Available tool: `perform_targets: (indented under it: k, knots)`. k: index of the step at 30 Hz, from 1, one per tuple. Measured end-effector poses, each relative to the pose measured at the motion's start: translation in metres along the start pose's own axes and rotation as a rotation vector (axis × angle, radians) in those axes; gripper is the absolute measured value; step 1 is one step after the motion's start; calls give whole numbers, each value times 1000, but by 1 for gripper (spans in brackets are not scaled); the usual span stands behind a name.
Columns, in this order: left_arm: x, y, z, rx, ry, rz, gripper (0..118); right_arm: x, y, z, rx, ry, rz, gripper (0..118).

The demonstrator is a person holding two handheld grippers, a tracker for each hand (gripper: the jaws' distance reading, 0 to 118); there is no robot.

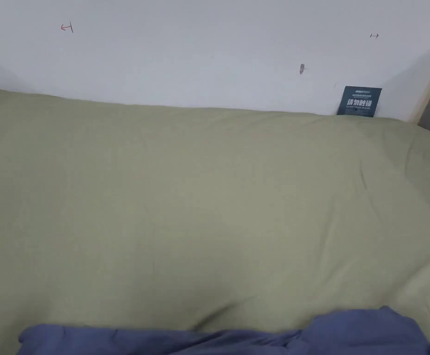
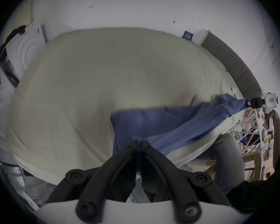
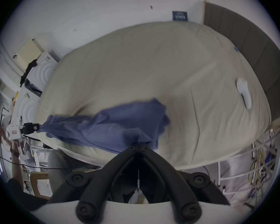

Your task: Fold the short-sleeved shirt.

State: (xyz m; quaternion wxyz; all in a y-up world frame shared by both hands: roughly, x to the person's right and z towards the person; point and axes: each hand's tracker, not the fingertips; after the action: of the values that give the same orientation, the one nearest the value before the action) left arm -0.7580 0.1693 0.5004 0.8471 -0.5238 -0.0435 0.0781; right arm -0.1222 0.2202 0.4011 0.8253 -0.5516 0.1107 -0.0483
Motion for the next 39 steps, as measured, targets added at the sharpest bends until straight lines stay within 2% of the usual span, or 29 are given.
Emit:
perform_targets:
  k: [4, 6, 8, 11, 12, 13, 14, 15, 17, 20, 22, 25, 27, 28, 29, 30, 31, 32, 34, 36, 39]
  knots:
    - [-1, -20, -22, -28, 15, 32, 3, 12, -12, -22, -7, -10, -55, 1]
    - [-1, -24, -29, -38, 19, 36, 3, 15, -12, -29, -6, -34, -50, 1]
    - [0, -26, -33, -46, 23, 44, 8, 21, -11, -34, -17, -17, -74, 2]
    - [3, -28, -29, -54, 61, 49, 28, 25, -9, -39, -78, 1, -158, 7]
    - [2, -28, -24, -38, 76, 59, 28, 25, -11, -34, -77, -4, -152, 7]
    - [1, -26, -15, -20, 64, 78, 44, 22, -12, -28, -64, -25, -146, 24]
    - [1, -24, -1, 38, 50, 114, 62, 20, -12, -16, -31, -48, -122, 57]
    - [2, -21, 13, 89, 35, 138, 69, 16, -11, -3, 20, -54, -108, 88]
    - [11, -7, 42, 187, 14, 142, 69, 2, -5, 22, 115, -86, -92, 77]
    - [49, 24, 65, 317, 5, 60, 69, -35, 12, 44, 271, -123, -71, 79]
    - [79, 40, 66, 376, -17, -1, 70, -67, 15, 47, 378, -126, -30, 79]
    - [125, 50, 55, 463, 44, -13, 70, -115, 6, 42, 517, -103, 10, 76]
    - [152, 47, 39, 497, 85, -20, 69, -147, -13, 34, 578, -90, 51, 67]
    - [164, 42, 32, 491, 124, -34, 64, -159, -25, 28, 597, -91, 60, 59]
    - [176, 34, 25, 486, 169, -40, 54, -171, -36, 21, 604, -97, 87, 44]
    - [185, 27, 18, 483, 193, -57, 23, -180, -45, 14, 598, -113, 119, 7]
    - [195, 17, 11, 482, 185, -84, 0, -190, -57, 4, 567, -156, 144, 2]
    - [200, 6, 5, 482, 185, -74, 0, -196, -69, -3, 583, -189, 154, 1]
    - [204, -12, -6, 445, 160, -22, 0, -201, -85, -15, 555, -171, 151, 1]
    - [208, -27, -16, 395, 170, -42, 0, -202, -94, -26, 461, -147, 152, 1]
    - [208, -39, -22, 357, 210, -64, 0, -201, -99, -33, 441, -141, 139, 1]
